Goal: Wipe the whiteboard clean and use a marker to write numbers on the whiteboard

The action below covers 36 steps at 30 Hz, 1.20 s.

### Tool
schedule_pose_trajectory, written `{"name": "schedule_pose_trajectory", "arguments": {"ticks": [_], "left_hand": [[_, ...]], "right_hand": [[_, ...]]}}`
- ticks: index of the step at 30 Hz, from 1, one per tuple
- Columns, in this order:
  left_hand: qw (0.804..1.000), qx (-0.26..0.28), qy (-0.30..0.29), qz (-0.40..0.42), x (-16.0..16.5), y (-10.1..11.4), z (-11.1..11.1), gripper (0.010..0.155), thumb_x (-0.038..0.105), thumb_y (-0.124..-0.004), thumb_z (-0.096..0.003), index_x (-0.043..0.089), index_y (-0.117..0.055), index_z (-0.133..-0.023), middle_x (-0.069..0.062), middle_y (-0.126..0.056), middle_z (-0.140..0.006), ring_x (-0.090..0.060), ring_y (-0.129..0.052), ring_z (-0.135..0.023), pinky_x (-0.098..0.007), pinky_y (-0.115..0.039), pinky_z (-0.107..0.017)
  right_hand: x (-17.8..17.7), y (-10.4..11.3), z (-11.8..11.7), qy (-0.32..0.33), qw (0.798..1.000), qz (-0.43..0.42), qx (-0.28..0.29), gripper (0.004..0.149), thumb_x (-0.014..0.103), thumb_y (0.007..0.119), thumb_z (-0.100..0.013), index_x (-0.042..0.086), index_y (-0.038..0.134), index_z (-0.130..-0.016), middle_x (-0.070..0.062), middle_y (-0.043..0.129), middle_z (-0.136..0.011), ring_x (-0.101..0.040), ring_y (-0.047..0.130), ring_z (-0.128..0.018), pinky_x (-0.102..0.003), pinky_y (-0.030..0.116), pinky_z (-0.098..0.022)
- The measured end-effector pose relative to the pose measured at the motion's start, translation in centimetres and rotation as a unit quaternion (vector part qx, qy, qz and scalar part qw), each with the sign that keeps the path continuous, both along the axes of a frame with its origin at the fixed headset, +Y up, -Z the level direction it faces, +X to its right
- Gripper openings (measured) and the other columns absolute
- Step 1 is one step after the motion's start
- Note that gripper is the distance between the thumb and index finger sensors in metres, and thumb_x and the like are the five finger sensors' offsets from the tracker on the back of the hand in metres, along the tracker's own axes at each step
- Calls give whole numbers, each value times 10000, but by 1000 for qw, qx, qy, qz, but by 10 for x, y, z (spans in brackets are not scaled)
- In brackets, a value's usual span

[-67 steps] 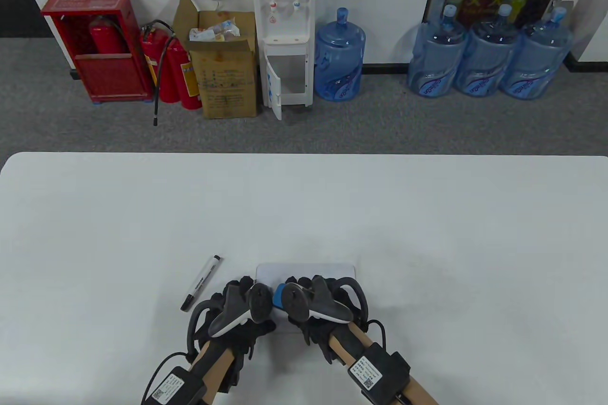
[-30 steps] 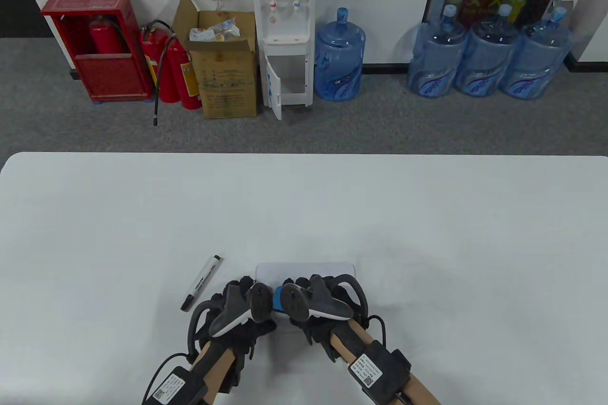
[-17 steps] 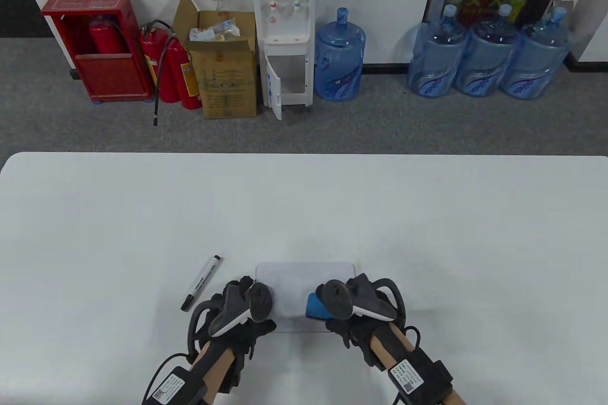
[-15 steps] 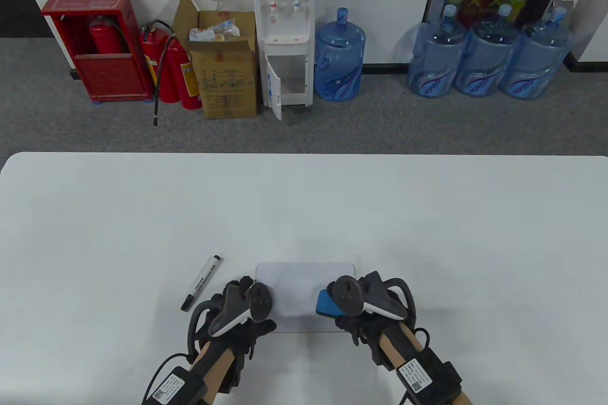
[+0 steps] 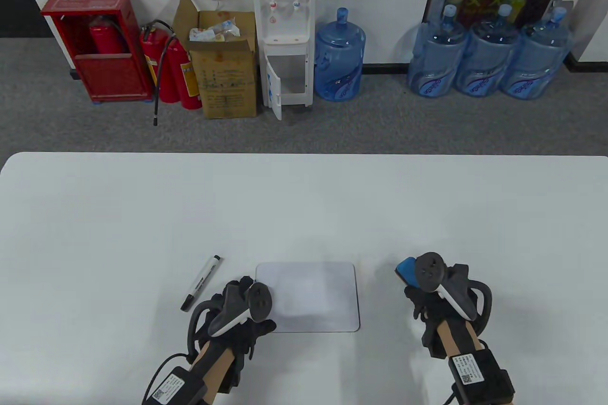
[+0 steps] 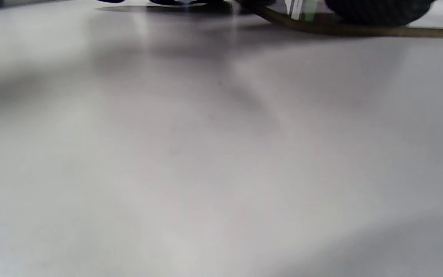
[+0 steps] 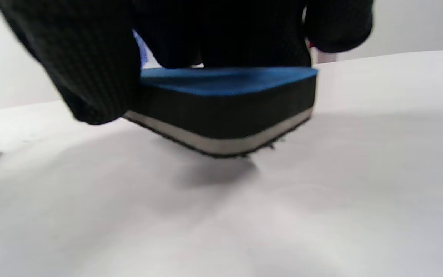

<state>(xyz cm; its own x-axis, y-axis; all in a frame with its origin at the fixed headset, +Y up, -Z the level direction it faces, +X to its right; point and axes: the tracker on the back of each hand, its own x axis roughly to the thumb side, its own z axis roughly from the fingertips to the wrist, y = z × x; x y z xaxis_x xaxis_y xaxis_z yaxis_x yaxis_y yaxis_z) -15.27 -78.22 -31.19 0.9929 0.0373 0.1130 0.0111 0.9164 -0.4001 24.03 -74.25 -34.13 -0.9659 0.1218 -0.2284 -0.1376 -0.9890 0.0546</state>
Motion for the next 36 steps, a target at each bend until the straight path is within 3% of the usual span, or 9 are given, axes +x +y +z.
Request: {"name": "schedule_pose_trajectory", "arguments": {"ticks": [8, 15, 22, 26, 30, 36], "left_hand": [[1000, 0, 0, -1, 0, 0, 0, 791, 598, -628, -407, 357, -358, -1111, -49, -259, -1255, -413, -343, -1159, -664, -393, -810], [1000, 0, 0, -1, 0, 0, 0, 790, 598, -627, -408, 357, -357, -1110, -49, -258, -1254, -413, -343, -1159, -663, -392, -811], [1000, -2, -1, -2, 0, 0, 0, 793, 599, -628, -409, 354, -355, -1112, -50, -258, -1255, -412, -345, -1159, -663, -392, -811], [1000, -1, -1, -1, 0, 0, 0, 793, 600, -626, -409, 356, -353, -1113, -48, -254, -1255, -412, -339, -1160, -663, -392, -810], [1000, -4, -1, -4, 0, 1, -1, 794, 602, -629, -411, 356, -353, -1113, -46, -255, -1256, -411, -343, -1161, -661, -391, -812], [1000, -8, -2, -5, 0, 1, -2, 801, 616, -640, -415, 356, -357, -1118, -44, -268, -1257, -408, -350, -1162, -655, -388, -814]], "right_hand": [[13, -19, 0, -25, 999, 12, -23, 727, 467, 908, -374, 205, 695, -1019, -120, 718, -989, -351, 844, -785, -596, 611, -639], [7, -11, 1, -17, 1000, 24, -10, 760, 507, 880, -374, 213, 659, -1039, -108, 640, -1043, -365, 788, -859, -605, 585, -656], [-35, 12, 22, 99, 993, -25, 60, 746, 523, 854, -384, 201, 671, -1031, -120, 633, -1040, -367, 774, -874, -605, 604, -635], [-57, 9, 35, 141, 987, -45, 71, 735, 525, 847, -390, 202, 680, -1029, -118, 644, -1037, -365, 777, -876, -607, 608, -632], [-67, 1, 44, 168, 982, -13, 88, 719, 519, 838, -396, 196, 695, -1022, -127, 656, -1029, -373, 780, -869, -611, 607, -627], [-70, 1, 46, 177, 980, -32, 90, 711, 520, 828, -401, 201, 693, -1022, -123, 655, -1030, -370, 781, -870, -609, 608, -629]]}}
